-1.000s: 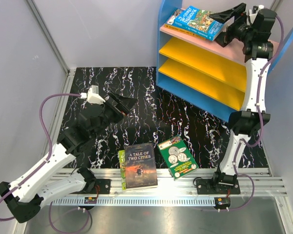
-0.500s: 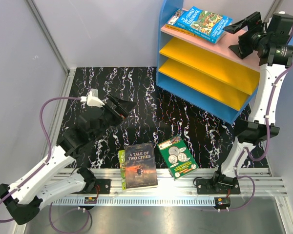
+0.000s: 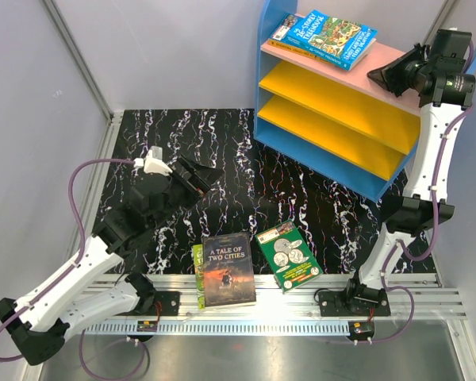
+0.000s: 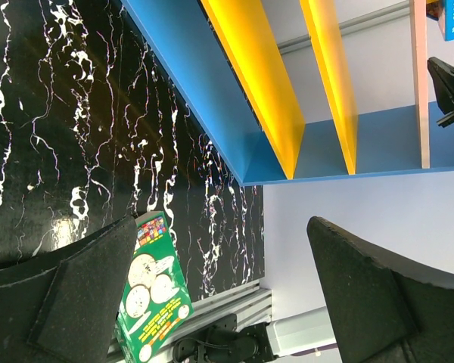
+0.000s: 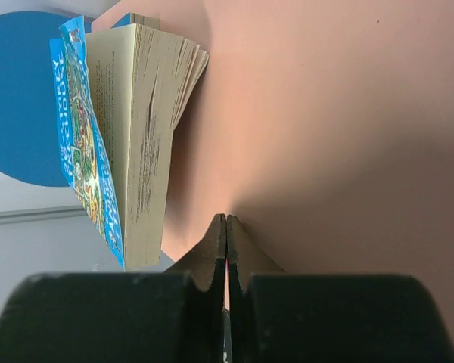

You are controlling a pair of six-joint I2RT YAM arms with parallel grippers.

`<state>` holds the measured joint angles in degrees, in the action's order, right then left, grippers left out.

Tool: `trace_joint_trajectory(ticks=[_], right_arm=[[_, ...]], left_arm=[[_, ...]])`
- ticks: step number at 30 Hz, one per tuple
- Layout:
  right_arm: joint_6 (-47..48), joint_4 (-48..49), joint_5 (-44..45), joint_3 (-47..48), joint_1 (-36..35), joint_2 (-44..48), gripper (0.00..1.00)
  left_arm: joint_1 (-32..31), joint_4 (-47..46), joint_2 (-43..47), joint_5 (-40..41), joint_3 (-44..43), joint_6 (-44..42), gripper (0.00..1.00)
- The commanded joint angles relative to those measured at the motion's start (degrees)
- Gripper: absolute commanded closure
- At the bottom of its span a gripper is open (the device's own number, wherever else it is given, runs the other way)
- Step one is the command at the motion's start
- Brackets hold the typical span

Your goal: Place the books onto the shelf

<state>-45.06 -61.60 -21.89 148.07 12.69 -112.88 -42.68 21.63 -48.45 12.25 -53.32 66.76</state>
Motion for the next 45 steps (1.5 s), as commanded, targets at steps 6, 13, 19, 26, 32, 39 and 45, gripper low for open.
trace_joint_trajectory(ticks=[6,13,19,26,32,39,45], right_arm=[[-5.12,-0.37,7.03,2.14,-0.03,-4.1,1.0],[-7.59,5.79,5.28,7.66,-7.14,-9.37,1.0],[-11.19,14.32,5.8,8.01,-12.34,-12.36,1.0],[-9.89,12.57,7.65,8.55,-14.18,-13.86,0.99],[-4.08,4.58,9.93,4.52,-10.95,-9.92,0.92],[0.41,-4.39,14.94,1.08,-7.07,-6.13,0.25],[2.43,-7.83,19.95,-3.3,-6.8,-1.12,0.05]], left_arm=[[0.05,2.45,4.24,1.55,0.23,-0.05,0.01],[0.14,4.12,4.94,2.25,0.32,-1.19,0.01],[0.14,6.84,7.74,4.97,0.58,-2.25,0.01],[0.22,7.73,11.62,8.75,2.17,-3.57,0.01],[0.49,6.32,10.48,7.97,1.99,-4.36,0.01],[0.49,4.56,6.53,4.98,1.12,-4.18,0.01],[0.49,8.42,5.29,5.94,-0.55,-3.31,0.01]])
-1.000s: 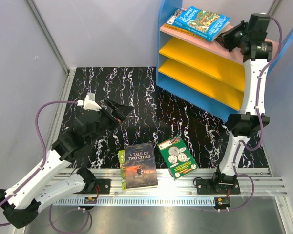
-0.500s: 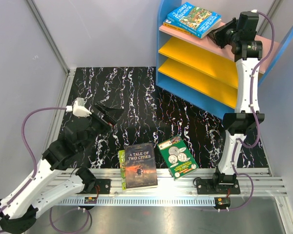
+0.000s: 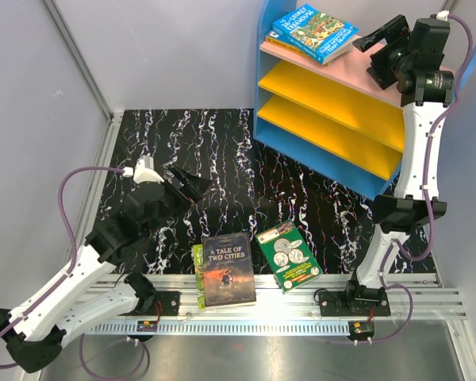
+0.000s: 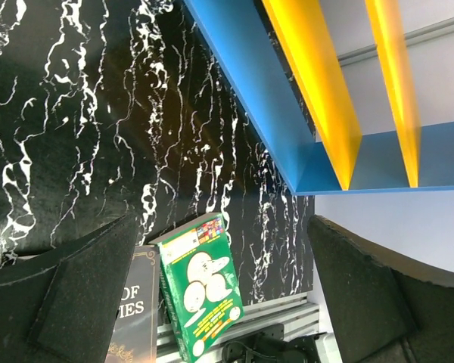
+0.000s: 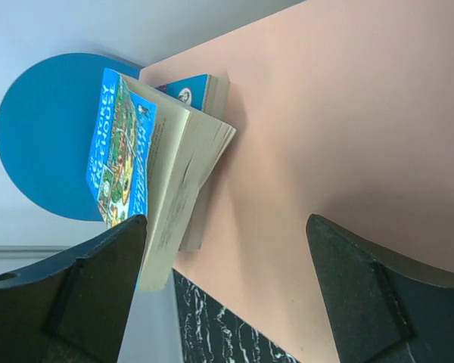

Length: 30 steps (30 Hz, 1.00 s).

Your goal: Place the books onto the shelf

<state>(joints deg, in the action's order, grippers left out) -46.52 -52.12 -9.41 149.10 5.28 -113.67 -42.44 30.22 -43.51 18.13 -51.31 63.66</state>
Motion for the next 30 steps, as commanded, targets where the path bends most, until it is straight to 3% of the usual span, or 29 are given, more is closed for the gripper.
trace_joint_trajectory(ticks=[1,6,10,14,18,23,30], right_arm=[[4.59,-17.66,8.0,-5.04,0.7,1.5,0.04],[5.65,-18.02,7.66,-12.92,0.52,7.92,0.04],[7.58,-13.45,5.1,-23.66,-3.07,19.67,0.04],[6.98,-8.19,3.8,-38.58,-15.26,31.38,0.04],[1.97,-1.42,-1.56,-61.74,-24.49,40.79,0.04],[-2.16,7.28,-11.94,-80.08,-34.79,40.9,0.05],[-9.02,24.24,-18.45,-97.05,-45.08,35.72,0.05]], left_arm=[[0.25,0.19,0.44,0.06,-2.65,0.06,0.01],[0.34,2.3,1.4,-0.73,-1.52,2.34,0.01],[0.25,5.9,1.67,-0.99,-1.25,3.93,0.01],[0.16,11.61,2.02,-2.39,1.73,7.87,0.01],[-0.19,12.33,3.34,-6.26,9.19,10.34,0.01],[-2.29,6.19,3.08,-15.13,19.04,13.85,0.01],[-10.12,-1.91,-1.66,-14.09,26.43,18.69,0.01]])
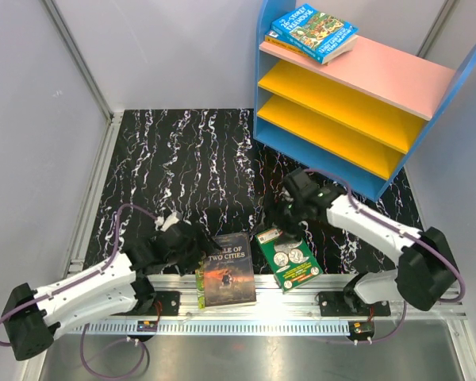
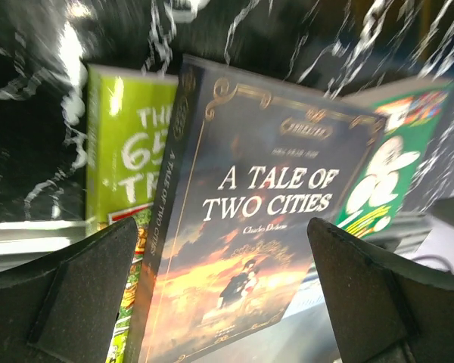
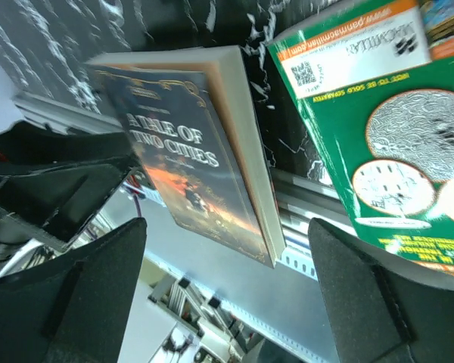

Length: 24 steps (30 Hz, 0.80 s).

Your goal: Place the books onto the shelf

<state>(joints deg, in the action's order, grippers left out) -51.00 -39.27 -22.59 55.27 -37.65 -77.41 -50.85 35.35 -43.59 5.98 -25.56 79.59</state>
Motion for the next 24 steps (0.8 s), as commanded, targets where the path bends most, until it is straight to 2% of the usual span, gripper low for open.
trace_joint_trajectory(ticks=[1,6,12,17,20,21,24], right_arm=[[-5.15,14.1,-5.36,-4.19,-3.12,-2.38,0.05],[-5.77,20.19,-4.83,-7.1,-10.5,-9.25,0.07],[-6.21,24.06,-4.13,-4.99,-17.62,-19.09,0.13],[-6.56,24.59,-2.81,-6.83,-19.74,-19.54,0.18],[-6.48,23.01,-1.06,-9.82,-19.74,-16.47,0.47],[-6.56,21.44,-0.53,-10.17,-19.74,-14.2,0.71],[-6.83,17.75,1.32,-10.79,-19.74,-8.58,1.0]], left_arm=[[-2.14,-7.57,-2.1,-1.85,1.21,3.02,0.01],[-4.61,-11.7,-5.44,-1.23,3.76,5.57,0.01],[-8.73,-16.28,-8.17,-1.06,7.54,9.43,0.01],[-12.6,-21.19,-9.05,-1.76,12.46,14.88,0.01],[-14.01,-22.79,-7.92,-1.76,14.84,17.17,0.01],[-14.19,-22.0,-7.21,-1.24,14.75,17.35,0.01],[-14.45,-16.91,-3.44,1.13,13.26,17.0,0.01]])
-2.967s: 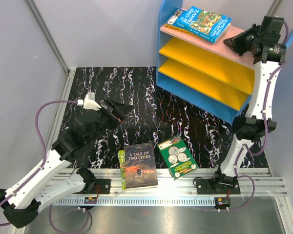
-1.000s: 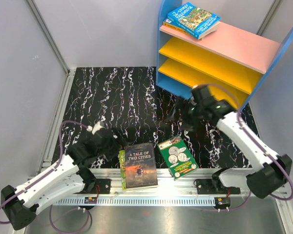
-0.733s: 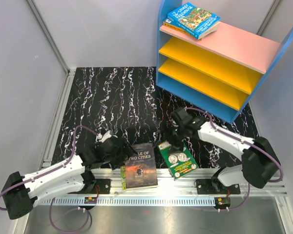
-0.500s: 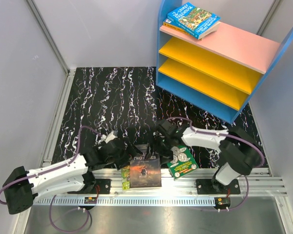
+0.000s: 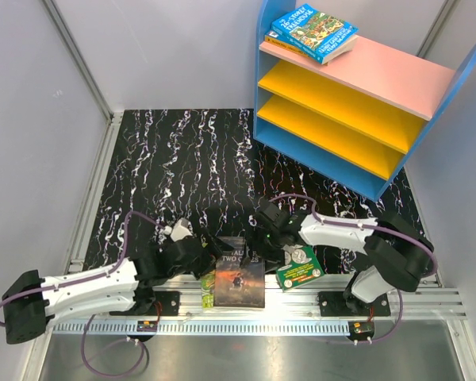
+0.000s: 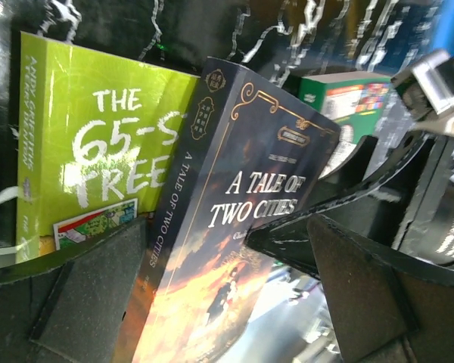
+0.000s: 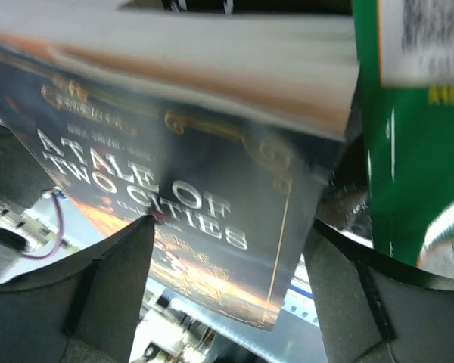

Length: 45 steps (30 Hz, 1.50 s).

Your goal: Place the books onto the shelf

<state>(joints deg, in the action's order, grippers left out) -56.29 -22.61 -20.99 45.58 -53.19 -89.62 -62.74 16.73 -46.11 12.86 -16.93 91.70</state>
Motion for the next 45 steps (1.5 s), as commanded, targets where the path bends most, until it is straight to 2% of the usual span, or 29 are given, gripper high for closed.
trace_joint_trajectory(ticks=[1,7,10,13,21,24,28,31,34,38,42,45], right_arm=[[-1.63,-0.05,1.12,-0.94,-4.2,5.15,1.0],[-1.89,-8.76,6.13,6.96,-4.12,15.17,1.0],[-2.15,-8.42,6.58,10.4,-4.2,17.64,1.0],[-2.94,-5.08,5.18,11.02,-4.2,18.61,1.0],[-2.33,-1.39,2.89,7.95,-4.2,17.12,1.0],[-2.07,-1.03,2.62,7.94,-4.2,17.03,1.0],[-1.89,-0.6,2.28,9.35,-3.68,18.08,1.0],[-5.22,4.57,-2.02,6.47,-0.7,19.92,1.0],[-10.93,14.75,-6.07,1.46,3.7,23.61,1.0],[-14.11,16.63,-9.5,0.56,7.74,25.55,1.0],[-13.75,16.46,-11.44,1.79,8.01,24.59,1.0],[-13.85,17.07,-11.87,1.18,8.1,24.41,1.0]], left_arm=[[-2.65,3.2,0.22,-5.05,3.41,4.37,0.01],[-2.65,10.6,10.24,1.81,-1.0,1.47,0.01],[-2.65,9.29,13.58,2.52,0.66,2.51,0.01],[-2.56,4.21,15.69,1.38,4.53,4.36,0.01],[-2.56,-0.29,13.86,-1.0,7.35,4.28,0.01],[-2.56,-3.63,12.27,-1.26,8.13,4.36,0.01],[-2.56,-16.07,12.09,-1.26,13.82,7.43,0.01],[-2.56,-21.2,13.23,-0.82,16.75,10.86,0.01],[-2.65,-18.24,15.34,0.23,17.81,10.96,0.01],[-2.56,-19.27,17.01,2.07,19.2,11.04,0.02],[-2.56,-31.56,16.75,4.8,24.56,13.59,0.02],[-2.65,-38.34,16.58,7.26,26.42,14.73,0.1]])
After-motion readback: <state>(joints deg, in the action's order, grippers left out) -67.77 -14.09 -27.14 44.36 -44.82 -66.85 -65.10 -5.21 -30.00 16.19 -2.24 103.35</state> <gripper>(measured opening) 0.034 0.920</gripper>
